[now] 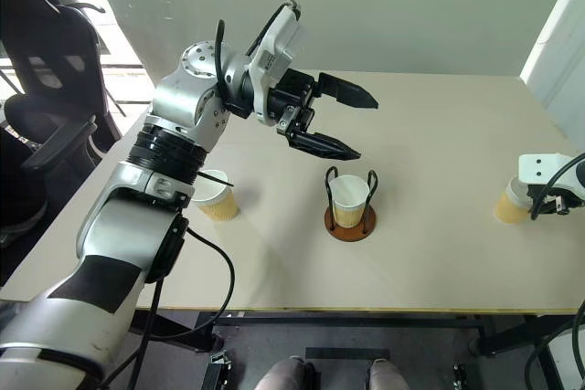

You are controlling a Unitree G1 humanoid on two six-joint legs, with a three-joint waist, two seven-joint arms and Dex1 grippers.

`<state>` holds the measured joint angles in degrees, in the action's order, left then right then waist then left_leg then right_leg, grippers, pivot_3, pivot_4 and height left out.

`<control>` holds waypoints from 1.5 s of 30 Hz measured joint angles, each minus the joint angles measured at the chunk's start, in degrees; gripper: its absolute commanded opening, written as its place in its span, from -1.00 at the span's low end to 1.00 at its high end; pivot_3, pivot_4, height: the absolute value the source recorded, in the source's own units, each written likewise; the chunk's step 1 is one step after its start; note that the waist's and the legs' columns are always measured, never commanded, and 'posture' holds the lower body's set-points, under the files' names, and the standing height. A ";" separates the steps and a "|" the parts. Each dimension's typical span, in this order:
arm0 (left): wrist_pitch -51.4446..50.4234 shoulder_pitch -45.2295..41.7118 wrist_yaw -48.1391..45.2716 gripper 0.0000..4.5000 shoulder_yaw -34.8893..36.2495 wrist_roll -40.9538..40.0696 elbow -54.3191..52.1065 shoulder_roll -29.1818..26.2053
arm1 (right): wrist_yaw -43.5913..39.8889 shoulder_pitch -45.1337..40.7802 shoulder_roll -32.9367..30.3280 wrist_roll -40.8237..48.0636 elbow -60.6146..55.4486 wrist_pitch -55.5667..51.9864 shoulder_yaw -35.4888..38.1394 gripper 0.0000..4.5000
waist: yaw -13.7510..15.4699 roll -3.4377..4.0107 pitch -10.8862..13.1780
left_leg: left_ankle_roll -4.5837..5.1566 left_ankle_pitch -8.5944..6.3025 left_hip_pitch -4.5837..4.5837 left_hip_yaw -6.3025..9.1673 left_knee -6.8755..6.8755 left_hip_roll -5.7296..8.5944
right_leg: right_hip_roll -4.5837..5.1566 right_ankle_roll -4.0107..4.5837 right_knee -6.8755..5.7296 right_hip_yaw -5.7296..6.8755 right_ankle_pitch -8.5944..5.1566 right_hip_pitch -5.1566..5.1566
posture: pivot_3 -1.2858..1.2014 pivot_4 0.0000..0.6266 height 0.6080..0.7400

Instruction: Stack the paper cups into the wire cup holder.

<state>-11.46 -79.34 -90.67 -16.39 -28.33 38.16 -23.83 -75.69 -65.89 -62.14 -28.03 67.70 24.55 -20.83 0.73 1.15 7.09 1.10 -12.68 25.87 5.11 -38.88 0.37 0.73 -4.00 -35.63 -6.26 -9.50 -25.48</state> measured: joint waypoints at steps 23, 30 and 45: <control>2.60 4.70 0.00 0.98 -16.10 -6.62 -6.95 -10.67 | 1.75 -0.08 1.86 -1.74 1.60 0.09 -0.66 -0.22 | 0.01 0.04 -0.02 | 0.00 0.00 0.06 0.03 0.57 -0.01 | 0.02 0.01 0.66 0.04 0.16 -0.02 | 0.03 -0.52 1.00; 3.52 4.70 0.00 1.00 -16.10 -6.60 -6.86 -11.32 | 1.84 -0.07 2.46 -2.74 1.69 -0.04 -1.50 -0.99 | -0.03 0.04 -0.02 | 0.00 0.00 0.06 0.03 0.59 -0.01 | 0.03 0.02 0.67 0.04 0.16 -0.02 | 0.03 -0.52 1.00; 9.06 4.70 0.01 1.00 -17.18 -6.08 -2.19 -15.58 | -3.24 -0.07 3.53 -0.10 -2.40 1.50 -1.80 -0.99 | -0.49 0.07 -0.04 | 0.00 0.00 0.04 0.03 0.63 -0.01 | 0.01 0.05 0.65 0.03 0.16 -0.05 | 0.03 -0.52 1.00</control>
<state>-2.40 -74.64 -90.66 -33.57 -34.42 35.98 -39.40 -78.93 -65.97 -58.62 -28.13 65.30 26.05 -22.62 0.24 1.22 7.05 1.10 -12.67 25.91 5.14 -38.25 0.36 0.75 -3.94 -34.98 -6.22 -9.34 -25.53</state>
